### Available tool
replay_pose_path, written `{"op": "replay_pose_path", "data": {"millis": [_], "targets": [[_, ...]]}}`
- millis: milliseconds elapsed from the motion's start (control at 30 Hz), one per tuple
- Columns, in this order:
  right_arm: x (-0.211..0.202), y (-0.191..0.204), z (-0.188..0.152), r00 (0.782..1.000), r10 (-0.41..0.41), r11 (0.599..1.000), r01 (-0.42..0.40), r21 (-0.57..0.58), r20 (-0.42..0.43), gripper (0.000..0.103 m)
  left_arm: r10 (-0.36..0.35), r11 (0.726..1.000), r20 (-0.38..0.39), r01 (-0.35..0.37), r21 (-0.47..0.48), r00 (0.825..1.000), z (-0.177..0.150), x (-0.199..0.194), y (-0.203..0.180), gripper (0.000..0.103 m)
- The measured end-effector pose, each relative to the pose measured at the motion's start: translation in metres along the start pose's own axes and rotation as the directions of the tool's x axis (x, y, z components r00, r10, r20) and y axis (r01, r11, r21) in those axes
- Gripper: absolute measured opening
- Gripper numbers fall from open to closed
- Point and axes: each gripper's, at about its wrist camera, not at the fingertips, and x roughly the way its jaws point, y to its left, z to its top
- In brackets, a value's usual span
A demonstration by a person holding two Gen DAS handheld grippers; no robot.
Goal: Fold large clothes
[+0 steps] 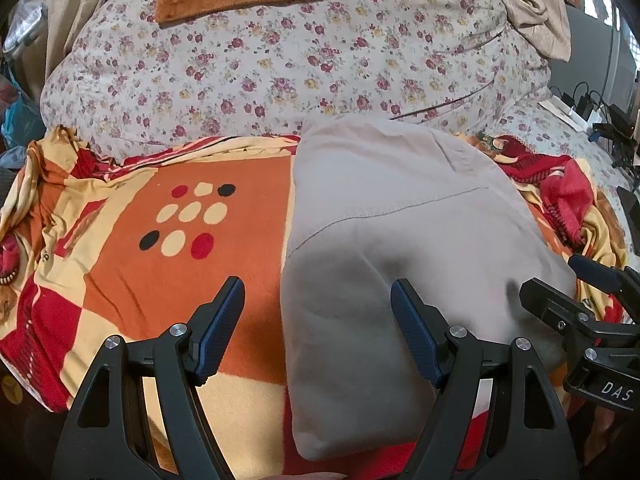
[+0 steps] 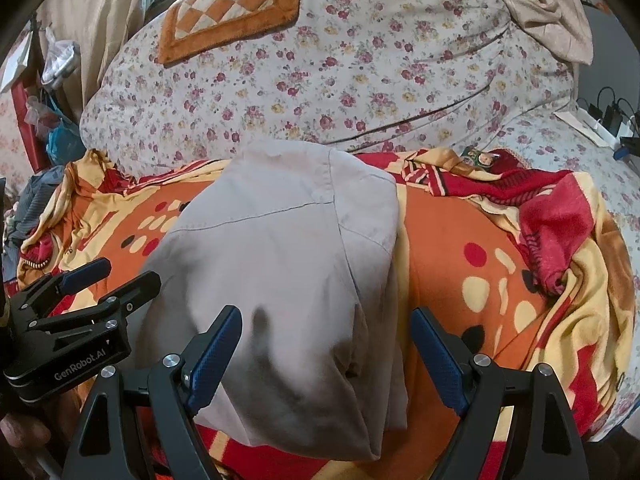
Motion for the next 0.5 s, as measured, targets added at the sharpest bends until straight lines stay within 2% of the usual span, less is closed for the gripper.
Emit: {"op": "replay_pose_path", "data": {"millis": [500], "targets": [[0.0009, -0.0002, -0.0003, 1.000, -0.001, 1.000, 0.001, -0.002, -0.007, 0.084, -0.001, 1.000, -0.009, 0.001, 0.010, 1.000, -0.0009, 0.0027, -0.0012, 0.076]]}}
